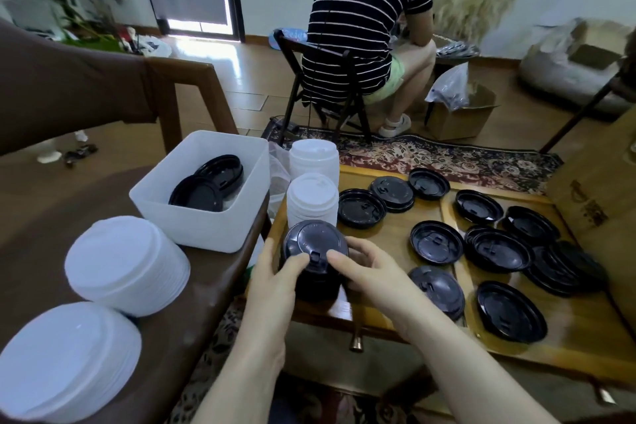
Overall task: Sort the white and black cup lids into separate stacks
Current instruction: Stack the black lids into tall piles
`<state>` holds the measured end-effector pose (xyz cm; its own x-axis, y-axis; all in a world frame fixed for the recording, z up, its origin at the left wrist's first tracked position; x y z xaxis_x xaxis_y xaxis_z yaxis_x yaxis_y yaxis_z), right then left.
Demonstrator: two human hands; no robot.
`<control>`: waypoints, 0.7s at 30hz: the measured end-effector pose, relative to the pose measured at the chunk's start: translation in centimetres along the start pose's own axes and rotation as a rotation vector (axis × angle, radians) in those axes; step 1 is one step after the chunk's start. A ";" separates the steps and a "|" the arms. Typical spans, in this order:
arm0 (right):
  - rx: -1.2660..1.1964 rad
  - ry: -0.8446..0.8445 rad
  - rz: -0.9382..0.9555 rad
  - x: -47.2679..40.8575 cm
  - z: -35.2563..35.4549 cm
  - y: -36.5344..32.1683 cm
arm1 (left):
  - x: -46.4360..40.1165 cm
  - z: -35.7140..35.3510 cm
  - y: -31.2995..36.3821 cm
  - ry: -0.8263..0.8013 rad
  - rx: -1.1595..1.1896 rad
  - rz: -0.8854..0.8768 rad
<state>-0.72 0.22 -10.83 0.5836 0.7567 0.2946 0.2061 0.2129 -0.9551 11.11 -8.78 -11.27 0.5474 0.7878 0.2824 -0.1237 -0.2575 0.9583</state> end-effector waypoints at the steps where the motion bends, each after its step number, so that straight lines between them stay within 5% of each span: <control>1: -0.004 0.000 0.003 0.1 0.1 0.0 | -0.1 0.2 -0.2 0.012 0.009 -0.001; 17: 0.160 -0.090 0.032 -0.5 -0.2 -0.6 | -2.7 1.8 1.3 0.146 -0.320 -0.097; 21: 0.654 0.206 0.182 -1.5 5.4 -3.3 | -0.2 0.7 5.2 0.239 -0.596 -0.331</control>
<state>-6.54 1.69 -8.27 0.7138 0.6971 0.0673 -0.3849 0.4708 -0.7938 10.92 -10.71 -6.39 0.4471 0.8899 -0.0908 -0.4504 0.3116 0.8367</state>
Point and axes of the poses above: each hand's wrist, its own x-axis away from the middle knuckle, its own z-axis out of the back of the hand, y = z × x, the point moved 8 cm from there along -x, towards the middle knuckle, and after that the axes turned 7 degrees about -x, right-handed, at the moved point
